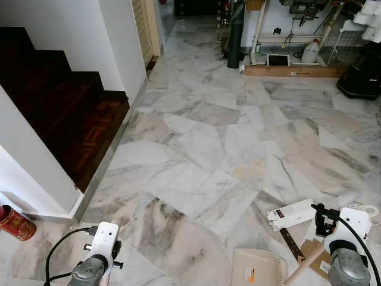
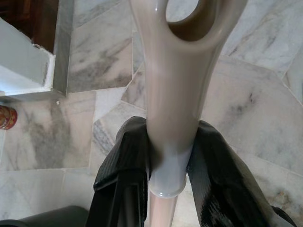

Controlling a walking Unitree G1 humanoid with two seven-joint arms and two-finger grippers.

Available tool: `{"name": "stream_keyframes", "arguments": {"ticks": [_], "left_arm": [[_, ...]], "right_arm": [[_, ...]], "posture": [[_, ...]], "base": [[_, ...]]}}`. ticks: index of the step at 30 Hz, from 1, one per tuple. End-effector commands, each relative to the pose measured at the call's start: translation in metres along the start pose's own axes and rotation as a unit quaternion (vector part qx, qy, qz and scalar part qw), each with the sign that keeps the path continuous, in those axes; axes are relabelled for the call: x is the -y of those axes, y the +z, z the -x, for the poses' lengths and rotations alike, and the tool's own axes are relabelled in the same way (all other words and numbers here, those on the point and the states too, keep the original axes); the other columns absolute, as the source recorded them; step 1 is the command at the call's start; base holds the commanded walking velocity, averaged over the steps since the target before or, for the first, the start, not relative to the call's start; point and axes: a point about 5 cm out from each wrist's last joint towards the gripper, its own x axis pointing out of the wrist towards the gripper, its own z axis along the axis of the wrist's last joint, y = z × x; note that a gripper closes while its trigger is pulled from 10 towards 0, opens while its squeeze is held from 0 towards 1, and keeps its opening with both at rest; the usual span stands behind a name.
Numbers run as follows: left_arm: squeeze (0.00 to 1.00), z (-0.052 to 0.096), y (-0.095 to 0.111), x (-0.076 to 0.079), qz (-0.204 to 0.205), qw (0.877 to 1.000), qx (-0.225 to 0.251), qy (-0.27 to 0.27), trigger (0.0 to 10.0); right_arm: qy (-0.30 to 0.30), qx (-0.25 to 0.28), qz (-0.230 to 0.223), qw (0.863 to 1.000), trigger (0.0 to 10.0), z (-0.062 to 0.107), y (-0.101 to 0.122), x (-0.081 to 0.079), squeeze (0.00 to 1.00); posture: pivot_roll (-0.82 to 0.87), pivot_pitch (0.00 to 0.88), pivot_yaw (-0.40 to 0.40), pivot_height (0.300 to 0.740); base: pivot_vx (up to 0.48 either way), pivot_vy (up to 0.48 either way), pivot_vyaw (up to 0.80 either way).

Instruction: Sweep floor

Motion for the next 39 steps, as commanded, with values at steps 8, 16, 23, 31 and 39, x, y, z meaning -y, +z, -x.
{"name": "stream_keyframes", "arguments": {"ticks": [8,16,23,31,39], "left_arm": [[0.0,0.002,-0.005,-0.002,0.007,1.0,-0.01,0.002,10.0],[0.0,0.002,-0.005,-0.002,0.007,1.0,-0.011,0.003,10.0],[0.0,-0.002,0.009,-0.006,-0.003,1.0,0.008,0.006,10.0],[0.0,-0.015,0.115,-0.038,-0.025,0.985,0.16,0.063,10.0],[0.0,-0.002,0.206,-0.051,-0.017,0.947,0.305,0.097,10.0]], "right_arm": [[0.012,-0.01,0.003,1.0,0.0,0.002,-0.004,-0.003,0.0],[0.013,-0.009,0.005,1.0,0.0,0.001,-0.003,-0.005,0.0],[0.023,-0.009,0.011,1.0,0.0,0.001,-0.003,-0.012,0.0],[0.035,-0.007,0.012,0.999,0.0,-0.001,-0.001,-0.022,0.0],[0.046,0.001,0.007,0.999,0.0,-0.003,0.003,-0.032,0.0]], "posture": [[-0.02,0.0,0.052,0.74],[-0.02,0.0,0.051,0.74],[-0.02,0.0,0.052,0.74],[-0.01,0.0,0.048,0.74],[-0.02,0.0,0.044,0.74]], "base": [[0.0,0.0,0.0],[0.0,0.0,0.0],[0.0,0.0,0.0],[0.0,0.0,0.0],[0.0,0.0,0.0]]}}
